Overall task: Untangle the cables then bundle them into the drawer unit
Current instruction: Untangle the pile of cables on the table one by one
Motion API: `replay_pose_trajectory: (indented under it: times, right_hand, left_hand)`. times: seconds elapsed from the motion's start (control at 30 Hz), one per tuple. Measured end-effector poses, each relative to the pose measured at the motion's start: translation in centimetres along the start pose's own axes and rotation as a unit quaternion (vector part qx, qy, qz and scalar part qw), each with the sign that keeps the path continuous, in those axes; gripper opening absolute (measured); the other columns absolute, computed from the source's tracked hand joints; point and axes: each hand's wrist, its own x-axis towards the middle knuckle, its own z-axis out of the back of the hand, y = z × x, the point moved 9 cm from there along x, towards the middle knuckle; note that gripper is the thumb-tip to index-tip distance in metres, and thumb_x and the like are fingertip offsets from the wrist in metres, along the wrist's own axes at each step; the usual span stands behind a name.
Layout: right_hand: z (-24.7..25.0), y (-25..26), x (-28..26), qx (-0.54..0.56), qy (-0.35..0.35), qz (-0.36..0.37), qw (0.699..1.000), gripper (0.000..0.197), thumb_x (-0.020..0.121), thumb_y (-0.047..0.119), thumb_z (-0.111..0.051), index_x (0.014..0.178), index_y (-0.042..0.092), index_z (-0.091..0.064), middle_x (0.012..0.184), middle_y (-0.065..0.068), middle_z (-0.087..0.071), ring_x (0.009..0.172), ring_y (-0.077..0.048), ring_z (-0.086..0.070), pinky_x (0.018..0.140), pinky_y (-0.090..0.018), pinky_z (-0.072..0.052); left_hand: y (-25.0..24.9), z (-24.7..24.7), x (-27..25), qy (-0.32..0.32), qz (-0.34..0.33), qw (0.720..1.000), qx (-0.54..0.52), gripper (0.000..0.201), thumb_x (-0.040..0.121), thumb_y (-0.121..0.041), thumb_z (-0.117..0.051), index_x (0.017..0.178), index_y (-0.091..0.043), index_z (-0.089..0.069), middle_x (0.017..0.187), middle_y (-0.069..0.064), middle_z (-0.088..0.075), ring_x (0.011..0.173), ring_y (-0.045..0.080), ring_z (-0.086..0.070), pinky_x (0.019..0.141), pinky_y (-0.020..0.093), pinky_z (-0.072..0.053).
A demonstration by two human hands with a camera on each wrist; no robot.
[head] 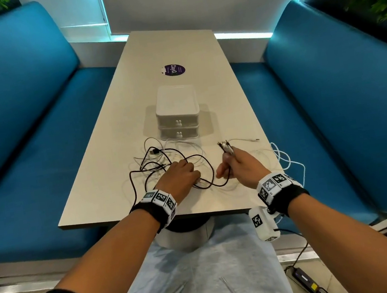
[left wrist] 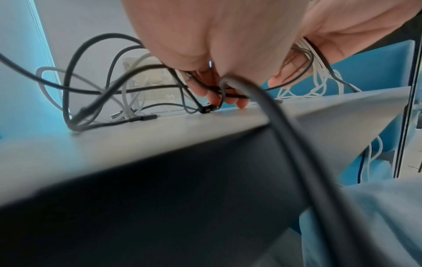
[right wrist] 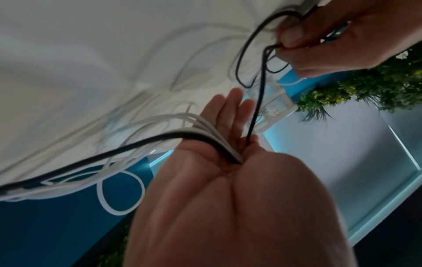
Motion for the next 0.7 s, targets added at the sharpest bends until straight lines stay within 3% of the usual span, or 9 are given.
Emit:
replay_pose_trajectory:
  times: [0.1, 0.2, 0.33, 0.43, 0.5, 0.6, 0.7]
  right_hand:
    - [-2.3, 1.3, -0.6, 0.034, 0.054, 0.007, 0.998, 0.025, 0.106, 0.02, -0.032, 0.085, 0.013, -0.043, 0.066, -0.01, -0.059, 0.065, -0.029, -0.066, 0.073, -0.047, -0.053]
    - [-4.2, 2.0, -0.5, -0.025, 0.084, 0.018, 0.996, 0.022, 0.102, 0.021, -0.04, 0.083, 0.014, -0.051, 0.061, -0.002, -0.05, 0.055, -0.022, -0.054, 0.062, -0.038, -0.046]
    - [-5.8, 2.3, 0.0, -0.227, 0.108, 0.059, 0.966, 0.016, 0.096, 0.024, -0.047, 0.092, 0.018, -0.061, 0.093, -0.006, -0.066, 0.09, -0.026, -0.06, 0.079, -0.039, -0.044]
    - [-4.7, 1.7, 0.5, -0.324, 0.072, 0.065, 0.941, 0.023, 0.098, 0.027, -0.043, 0.098, 0.013, -0.061, 0.099, -0.015, -0.067, 0.093, -0.034, -0.06, 0.074, -0.036, -0.042]
    - [-3.1, 1.0, 0.6, -0.372, 0.046, 0.067, 0.925, 0.024, 0.099, 0.028, -0.042, 0.102, 0.011, -0.059, 0.098, -0.018, -0.067, 0.091, -0.036, -0.061, 0.07, -0.033, -0.04]
    - [0.2, -1.5, 0.3, -0.431, 0.017, 0.033, 0.902, 0.027, 0.1, 0.03, -0.043, 0.111, 0.008, -0.055, 0.099, -0.02, -0.065, 0.09, -0.038, -0.061, 0.07, -0.034, -0.042]
    - [3.9, -4.2, -0.5, -0.437, -0.04, -0.039, 0.898, 0.025, 0.101, 0.029, -0.04, 0.108, 0.009, -0.053, 0.1, -0.019, -0.064, 0.084, -0.034, -0.059, 0.069, -0.034, -0.043]
  left_hand:
    - [0.1, -0.2, -0.1, 0.009, 0.008, 1.0, 0.013, 0.013, 0.075, -0.018, -0.081, 0.078, -0.02, -0.068, 0.075, 0.001, -0.06, 0.078, 0.027, -0.057, 0.065, 0.037, -0.044]
    - [-0.1, -0.2, 0.0, 0.026, 0.008, 0.999, 0.033, 0.007, 0.084, -0.016, -0.069, 0.091, -0.017, -0.069, 0.087, 0.005, -0.064, 0.091, 0.031, -0.058, 0.075, 0.041, -0.043]
    - [-0.8, -0.4, 0.0, 0.042, 0.007, 0.998, 0.055, 0.02, 0.093, -0.013, -0.054, 0.107, -0.011, -0.067, 0.11, 0.01, -0.067, 0.11, 0.033, -0.054, 0.091, 0.045, -0.039]
    - [-0.4, -0.5, -0.5, 0.047, 0.0, 0.997, 0.063, 0.005, 0.088, -0.023, -0.068, 0.087, -0.018, -0.069, 0.088, 0.002, -0.068, 0.088, 0.028, -0.061, 0.076, 0.041, -0.044]
    - [0.6, -1.1, -0.8, 0.046, 0.0, 0.996, 0.076, 0.01, 0.086, -0.03, -0.071, 0.083, -0.022, -0.068, 0.081, -0.001, -0.066, 0.08, 0.026, -0.06, 0.073, 0.04, -0.043]
    - [1.8, -1.0, -1.1, 0.056, 0.01, 0.997, 0.05, 0.014, 0.098, -0.032, -0.054, 0.096, -0.025, -0.066, 0.094, -0.004, -0.067, 0.091, 0.026, -0.058, 0.085, 0.042, -0.035]
    - [2.3, -0.5, -1.1, 0.05, 0.031, 0.997, 0.051, 0.022, 0.104, -0.033, -0.041, 0.104, -0.025, -0.062, 0.104, -0.005, -0.066, 0.1, 0.024, -0.056, 0.095, 0.041, -0.027]
